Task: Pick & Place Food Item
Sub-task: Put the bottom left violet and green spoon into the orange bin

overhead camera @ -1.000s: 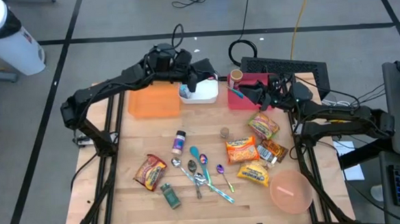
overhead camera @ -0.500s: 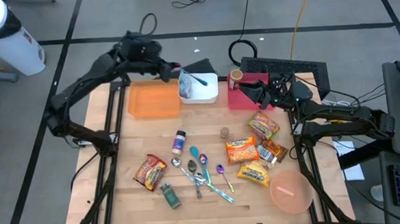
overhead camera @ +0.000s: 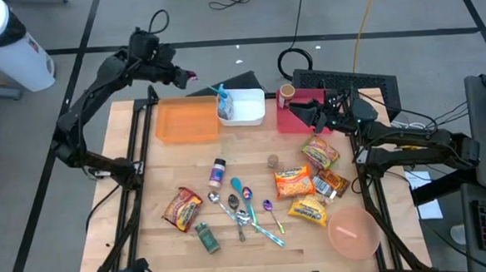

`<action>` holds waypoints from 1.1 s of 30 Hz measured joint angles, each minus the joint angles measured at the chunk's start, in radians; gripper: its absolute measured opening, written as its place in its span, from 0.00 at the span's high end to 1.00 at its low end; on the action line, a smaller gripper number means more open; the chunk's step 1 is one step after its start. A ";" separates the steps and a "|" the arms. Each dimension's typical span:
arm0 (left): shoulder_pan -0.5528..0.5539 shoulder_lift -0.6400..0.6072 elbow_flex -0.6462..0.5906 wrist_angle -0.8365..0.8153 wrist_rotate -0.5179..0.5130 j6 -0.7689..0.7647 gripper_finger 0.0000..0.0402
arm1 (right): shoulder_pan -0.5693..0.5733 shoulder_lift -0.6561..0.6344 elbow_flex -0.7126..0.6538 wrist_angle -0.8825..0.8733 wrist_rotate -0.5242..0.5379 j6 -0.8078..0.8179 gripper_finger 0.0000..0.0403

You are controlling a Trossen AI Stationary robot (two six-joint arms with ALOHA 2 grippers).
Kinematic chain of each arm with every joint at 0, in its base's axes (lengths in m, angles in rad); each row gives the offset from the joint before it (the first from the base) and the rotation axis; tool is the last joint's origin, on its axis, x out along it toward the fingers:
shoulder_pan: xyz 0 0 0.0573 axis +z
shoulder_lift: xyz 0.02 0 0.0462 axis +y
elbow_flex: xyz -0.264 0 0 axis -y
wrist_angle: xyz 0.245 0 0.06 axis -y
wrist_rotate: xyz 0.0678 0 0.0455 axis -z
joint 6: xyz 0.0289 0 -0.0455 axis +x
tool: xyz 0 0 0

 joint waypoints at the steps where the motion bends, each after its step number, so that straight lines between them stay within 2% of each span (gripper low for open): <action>1: 0.017 0.002 -0.022 -0.001 0.017 -0.004 0.98 | 0.001 0.000 0.000 0.000 0.000 0.000 0.50; 5: 0.070 -0.022 -0.137 0.013 0.084 -0.010 0.99 | 0.001 0.000 0.000 0.000 0.000 0.013 0.50; 11: 0.089 -0.104 -0.362 0.123 0.132 -0.050 0.98 | 0.001 0.000 0.000 -0.002 0.000 0.015 0.50; 19: 0.142 -0.271 -0.599 0.163 0.130 -0.096 0.99 | 0.001 0.000 0.000 -0.053 0.009 0.006 0.50; 25: 0.157 -0.365 -0.720 0.242 0.049 -0.210 0.98 | 0.000 0.000 0.000 -0.058 0.035 -0.004 0.50; 33: 0.130 -0.356 -0.772 0.250 -0.075 -0.273 0.98 | 0.000 0.003 0.000 -0.057 0.034 -0.004 0.50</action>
